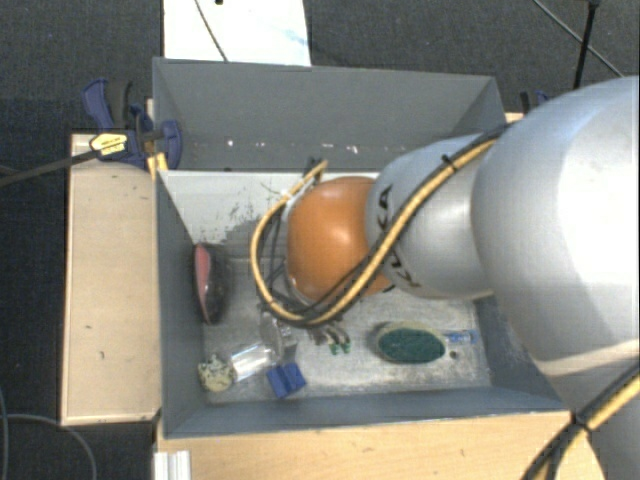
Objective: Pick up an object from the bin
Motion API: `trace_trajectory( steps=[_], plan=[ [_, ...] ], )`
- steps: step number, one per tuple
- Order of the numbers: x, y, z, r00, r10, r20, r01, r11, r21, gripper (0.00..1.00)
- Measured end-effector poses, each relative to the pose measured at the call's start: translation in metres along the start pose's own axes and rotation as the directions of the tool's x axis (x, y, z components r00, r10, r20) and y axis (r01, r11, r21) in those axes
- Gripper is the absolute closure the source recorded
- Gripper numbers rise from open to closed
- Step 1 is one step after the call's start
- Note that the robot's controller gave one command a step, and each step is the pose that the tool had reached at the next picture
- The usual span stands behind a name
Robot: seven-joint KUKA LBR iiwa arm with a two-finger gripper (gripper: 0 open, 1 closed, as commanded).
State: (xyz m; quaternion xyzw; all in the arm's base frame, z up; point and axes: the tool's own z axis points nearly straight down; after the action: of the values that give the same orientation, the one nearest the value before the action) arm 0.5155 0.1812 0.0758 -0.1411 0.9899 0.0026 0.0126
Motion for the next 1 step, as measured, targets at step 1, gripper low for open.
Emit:
trace_trajectory(
  steps=[1],
  plan=[
    [0.0014, -0.0007, 0.0010, 1.000, 0.003, -0.005, -0.003, 1.000, 0.002, 0.00]
  ],
)
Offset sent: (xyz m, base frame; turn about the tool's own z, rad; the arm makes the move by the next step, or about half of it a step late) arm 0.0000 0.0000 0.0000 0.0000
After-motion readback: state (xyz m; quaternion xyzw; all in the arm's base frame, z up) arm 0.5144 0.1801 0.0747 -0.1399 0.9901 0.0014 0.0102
